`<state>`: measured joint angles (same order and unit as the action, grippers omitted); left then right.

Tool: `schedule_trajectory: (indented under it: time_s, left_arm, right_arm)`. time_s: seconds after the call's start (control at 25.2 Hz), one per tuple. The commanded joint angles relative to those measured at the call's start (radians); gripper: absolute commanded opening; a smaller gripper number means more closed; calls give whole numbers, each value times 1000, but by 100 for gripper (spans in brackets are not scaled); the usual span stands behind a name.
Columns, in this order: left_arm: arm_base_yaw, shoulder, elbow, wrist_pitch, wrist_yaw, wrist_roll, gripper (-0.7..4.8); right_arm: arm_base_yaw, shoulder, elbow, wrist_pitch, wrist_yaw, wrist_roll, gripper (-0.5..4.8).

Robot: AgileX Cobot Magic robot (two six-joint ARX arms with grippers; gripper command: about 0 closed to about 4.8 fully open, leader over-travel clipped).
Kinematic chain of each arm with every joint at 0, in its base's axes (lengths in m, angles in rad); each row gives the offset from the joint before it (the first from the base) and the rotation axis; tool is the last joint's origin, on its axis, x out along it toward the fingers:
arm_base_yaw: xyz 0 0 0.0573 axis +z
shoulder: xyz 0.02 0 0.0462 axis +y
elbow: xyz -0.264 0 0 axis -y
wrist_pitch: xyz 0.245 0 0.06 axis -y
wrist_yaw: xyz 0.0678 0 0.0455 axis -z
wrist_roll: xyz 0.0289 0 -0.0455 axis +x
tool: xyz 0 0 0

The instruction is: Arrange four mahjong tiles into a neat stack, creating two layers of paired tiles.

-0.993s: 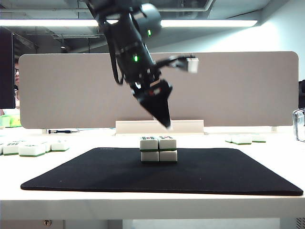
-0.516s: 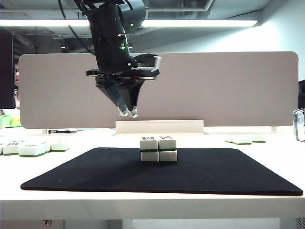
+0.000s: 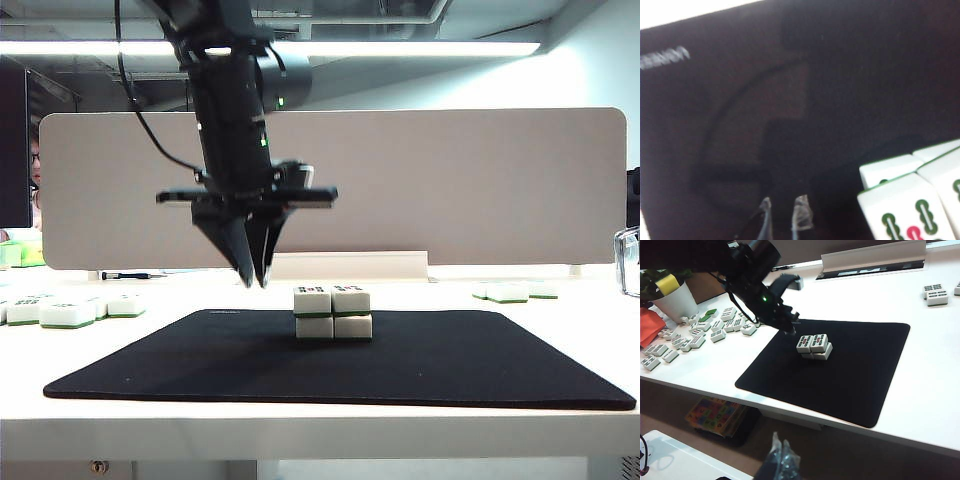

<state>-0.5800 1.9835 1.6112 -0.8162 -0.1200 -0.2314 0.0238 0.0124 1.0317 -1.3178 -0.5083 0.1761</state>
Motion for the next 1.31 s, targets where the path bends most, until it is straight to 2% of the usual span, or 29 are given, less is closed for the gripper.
schedule_trajectory:
  time_s: [0.04, 0.56, 0.67, 0.75, 0.83, 0.87, 0.95, 1.03, 1.11, 1.15, 1.19, 1.31]
  left_arm:
    - [-2, 8, 2, 0, 54, -13, 47]
    - [-11, 24, 2, 70, 150, -12, 47]
    - [-11, 24, 2, 71, 132, -4, 48]
    - [-11, 24, 4, 70, 64, -4, 48]
    - [-9, 13, 4, 64, 48, -3, 48]
    - [-9, 1, 5, 52, 48, -1, 47]
    - [-9, -32, 5, 7, 45, 59, 47]
    - [-5, -91, 5, -91, -1, 102, 47]
    - [1, -166, 4, -199, 4, 108, 43]
    - [1, -209, 4, -254, 4, 109, 20]
    - [1, -233, 4, -284, 4, 109, 1]
    - [-7, -336, 2, -359, 9, 111, -6]
  right_arm:
    - [0, -13, 3, 12, 2, -1, -1]
    - [0, -13, 3, 11, 17, -1, -1]
    - [0, -13, 3, 11, 17, -2, -1]
    - [0, -13, 3, 11, 17, -2, -1]
    - [0, -13, 3, 11, 17, -1, -1]
    - [0, -13, 3, 11, 16, -1, -1]
    - [0, -13, 3, 5, 16, -1, -1]
    - [0, -13, 3, 3, 16, -1, -1]
    - [0, -13, 3, 3, 16, -1, -1]
    - [0, -13, 3, 3, 16, -1, -1]
    - [0, -13, 3, 3, 16, -1, -1]
    - [0, -13, 3, 3, 14, -1, -1]
